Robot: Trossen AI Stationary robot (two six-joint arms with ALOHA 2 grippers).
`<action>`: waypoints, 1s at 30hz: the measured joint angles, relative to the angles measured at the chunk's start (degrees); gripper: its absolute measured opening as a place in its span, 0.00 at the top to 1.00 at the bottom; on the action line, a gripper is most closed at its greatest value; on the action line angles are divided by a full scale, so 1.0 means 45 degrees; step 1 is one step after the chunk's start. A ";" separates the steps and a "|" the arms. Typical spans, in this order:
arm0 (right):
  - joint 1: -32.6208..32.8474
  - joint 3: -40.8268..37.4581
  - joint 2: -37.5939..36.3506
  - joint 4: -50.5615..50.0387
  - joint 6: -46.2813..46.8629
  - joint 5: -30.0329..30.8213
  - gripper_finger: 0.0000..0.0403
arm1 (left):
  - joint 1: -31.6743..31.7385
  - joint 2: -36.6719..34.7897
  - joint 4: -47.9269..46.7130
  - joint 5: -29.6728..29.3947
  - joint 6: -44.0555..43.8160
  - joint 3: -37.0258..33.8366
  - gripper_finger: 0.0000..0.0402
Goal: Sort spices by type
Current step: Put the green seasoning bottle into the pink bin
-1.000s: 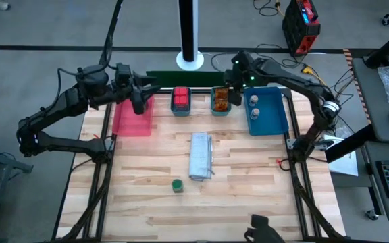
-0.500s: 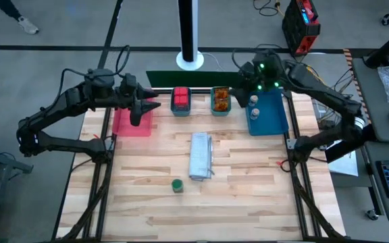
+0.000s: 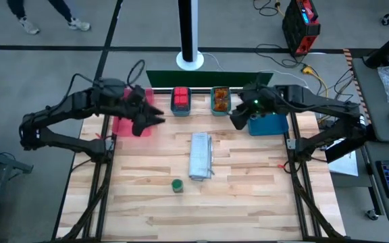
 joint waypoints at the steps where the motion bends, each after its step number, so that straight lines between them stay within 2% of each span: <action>1: -0.0001 -0.0020 0.0026 -0.0329 0.0122 0.0051 0.70 | -0.0354 0.0012 -0.0172 -0.0144 -0.0528 0.0000 0.49; 6: -0.0068 -0.0125 0.0030 -0.1155 -0.0482 0.0262 0.68 | -0.2689 0.0228 -0.1110 -0.0509 -0.3670 -0.0003 0.49; 12: -0.0049 -0.0134 -0.0228 -0.2284 -0.0607 -0.1345 0.65 | -0.5341 0.0959 -0.1099 -0.2345 -0.8106 0.0000 0.49; 16: 0.0049 -0.0304 -0.0315 -0.2175 -0.1244 -0.1483 0.62 | -0.6563 0.2030 -0.1113 -0.3315 -1.0102 -0.0005 0.49; 23: 0.0044 -0.0760 -0.0312 -0.1833 -0.2505 -0.1422 0.56 | -0.7466 0.4273 -0.1170 -0.3641 -1.2782 -0.0005 0.49; 30: 0.0039 -0.0785 -0.0311 -0.1500 -0.2432 -0.1936 0.47 | -0.7564 0.5651 -0.1169 -0.3650 -1.5327 -0.0005 0.49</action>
